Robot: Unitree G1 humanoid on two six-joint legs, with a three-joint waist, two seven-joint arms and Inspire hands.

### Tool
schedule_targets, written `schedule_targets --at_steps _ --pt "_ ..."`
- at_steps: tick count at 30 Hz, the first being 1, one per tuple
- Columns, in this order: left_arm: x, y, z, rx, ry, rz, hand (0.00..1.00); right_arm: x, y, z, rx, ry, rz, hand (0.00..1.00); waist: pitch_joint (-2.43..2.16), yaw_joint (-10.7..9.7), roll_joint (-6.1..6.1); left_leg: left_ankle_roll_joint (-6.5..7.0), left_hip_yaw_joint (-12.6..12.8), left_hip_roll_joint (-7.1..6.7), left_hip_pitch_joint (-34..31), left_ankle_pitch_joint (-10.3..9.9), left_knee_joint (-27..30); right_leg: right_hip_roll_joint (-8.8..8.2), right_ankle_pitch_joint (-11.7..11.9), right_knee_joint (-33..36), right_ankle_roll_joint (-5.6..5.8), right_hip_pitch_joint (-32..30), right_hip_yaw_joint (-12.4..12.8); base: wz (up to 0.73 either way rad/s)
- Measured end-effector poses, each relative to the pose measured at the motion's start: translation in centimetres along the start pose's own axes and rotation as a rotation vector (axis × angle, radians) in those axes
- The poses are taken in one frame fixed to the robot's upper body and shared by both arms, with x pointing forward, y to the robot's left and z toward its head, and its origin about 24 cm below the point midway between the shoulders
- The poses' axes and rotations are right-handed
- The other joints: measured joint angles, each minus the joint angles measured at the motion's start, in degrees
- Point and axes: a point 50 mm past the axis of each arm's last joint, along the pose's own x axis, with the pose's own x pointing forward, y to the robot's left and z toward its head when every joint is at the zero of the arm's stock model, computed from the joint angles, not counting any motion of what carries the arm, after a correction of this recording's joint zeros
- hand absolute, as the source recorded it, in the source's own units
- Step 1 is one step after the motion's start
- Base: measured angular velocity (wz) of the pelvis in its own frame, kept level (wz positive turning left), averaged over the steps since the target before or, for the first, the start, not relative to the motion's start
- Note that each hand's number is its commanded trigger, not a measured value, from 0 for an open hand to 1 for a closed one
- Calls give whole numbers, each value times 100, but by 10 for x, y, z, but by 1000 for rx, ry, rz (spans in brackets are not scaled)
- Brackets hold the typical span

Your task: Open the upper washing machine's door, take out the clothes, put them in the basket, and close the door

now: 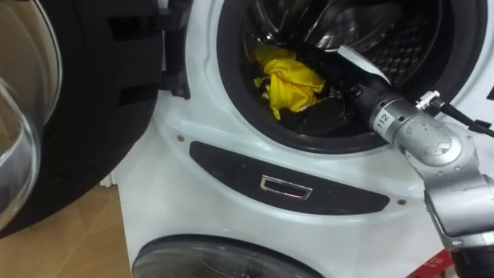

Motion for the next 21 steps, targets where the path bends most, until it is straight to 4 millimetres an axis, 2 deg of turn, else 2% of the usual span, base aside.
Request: schedule_targets --at_steps 9,21 --pt "1 5 10 35 -5 11 0 5 -11 0 -77 50 -49 100 3 168 -9 -4 0 9 1 -5 -12 14 0 -83 0 8 -39 0" --pt "1 7 14 32 -23 31 0 2 -11 11 -117 37 -75 100 -18 124 65 -6 7 12 5 -6 -19 12 0 -98 0 14 -52 0"
